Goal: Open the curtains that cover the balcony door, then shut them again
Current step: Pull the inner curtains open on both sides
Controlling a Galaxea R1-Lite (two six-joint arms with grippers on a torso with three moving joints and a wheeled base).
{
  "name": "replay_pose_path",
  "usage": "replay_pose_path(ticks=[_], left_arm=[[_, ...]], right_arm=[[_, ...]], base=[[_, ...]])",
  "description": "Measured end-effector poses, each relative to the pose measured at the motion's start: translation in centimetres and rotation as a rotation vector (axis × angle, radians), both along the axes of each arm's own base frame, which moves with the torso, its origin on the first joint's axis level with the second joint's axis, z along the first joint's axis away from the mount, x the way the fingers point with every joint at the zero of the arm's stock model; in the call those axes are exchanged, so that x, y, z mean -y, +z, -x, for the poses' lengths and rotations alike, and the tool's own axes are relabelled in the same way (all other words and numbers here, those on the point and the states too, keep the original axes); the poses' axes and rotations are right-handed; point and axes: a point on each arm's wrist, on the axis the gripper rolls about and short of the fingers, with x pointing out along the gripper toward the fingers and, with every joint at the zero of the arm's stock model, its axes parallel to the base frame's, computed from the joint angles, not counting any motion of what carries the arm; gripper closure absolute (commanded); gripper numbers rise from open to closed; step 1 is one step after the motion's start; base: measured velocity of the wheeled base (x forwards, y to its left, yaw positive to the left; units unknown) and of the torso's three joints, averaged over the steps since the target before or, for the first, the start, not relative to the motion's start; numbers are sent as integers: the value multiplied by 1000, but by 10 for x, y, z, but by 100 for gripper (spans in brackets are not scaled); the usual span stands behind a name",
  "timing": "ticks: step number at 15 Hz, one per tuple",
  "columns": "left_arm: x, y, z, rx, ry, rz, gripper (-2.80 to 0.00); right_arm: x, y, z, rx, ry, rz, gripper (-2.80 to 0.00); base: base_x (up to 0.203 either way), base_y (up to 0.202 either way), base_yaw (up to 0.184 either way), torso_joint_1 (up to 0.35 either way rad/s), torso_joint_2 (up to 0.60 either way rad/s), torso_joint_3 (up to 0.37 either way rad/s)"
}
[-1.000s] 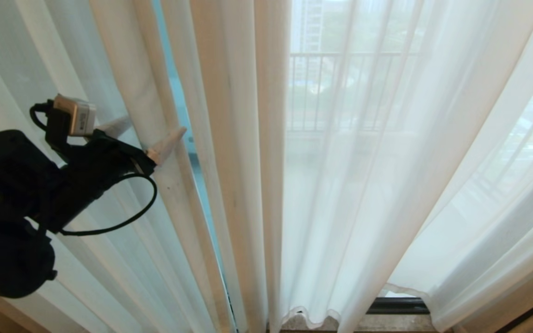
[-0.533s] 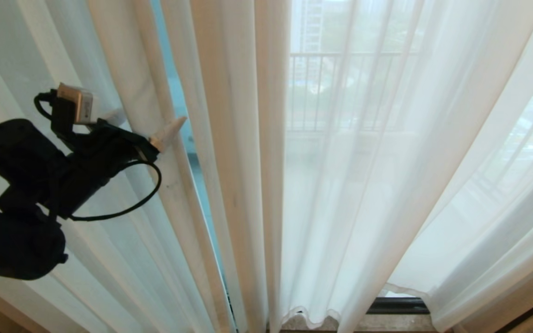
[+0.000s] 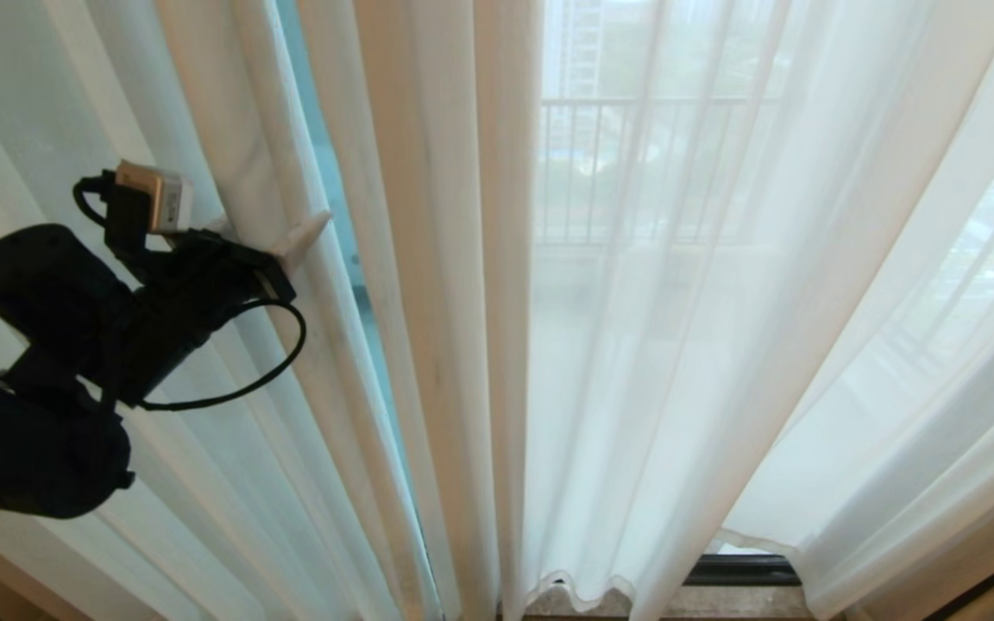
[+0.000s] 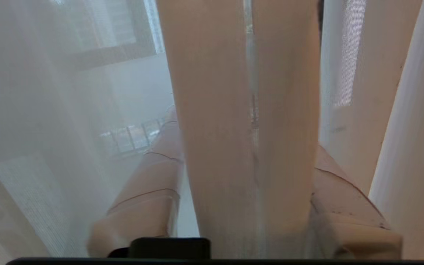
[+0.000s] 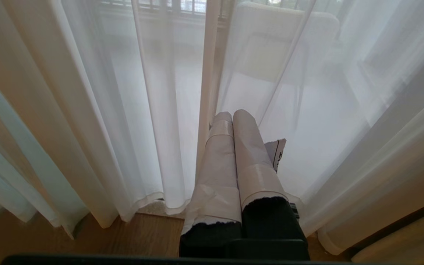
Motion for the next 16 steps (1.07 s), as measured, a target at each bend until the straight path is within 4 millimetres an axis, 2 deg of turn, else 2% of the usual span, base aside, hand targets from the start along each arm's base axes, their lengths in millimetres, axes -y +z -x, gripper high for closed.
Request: replay_pose_path(ticks=[9, 16], left_arm=[[0, 2, 3, 18, 24, -21, 0], [-4, 22, 17, 89, 51, -24, 0]], right_arm=[[0, 0, 0, 0, 0, 0, 0], [0, 0, 0, 0, 0, 0, 0]], base=[[0, 0, 0, 0, 0, 0], [0, 0, 0, 0, 0, 0]])
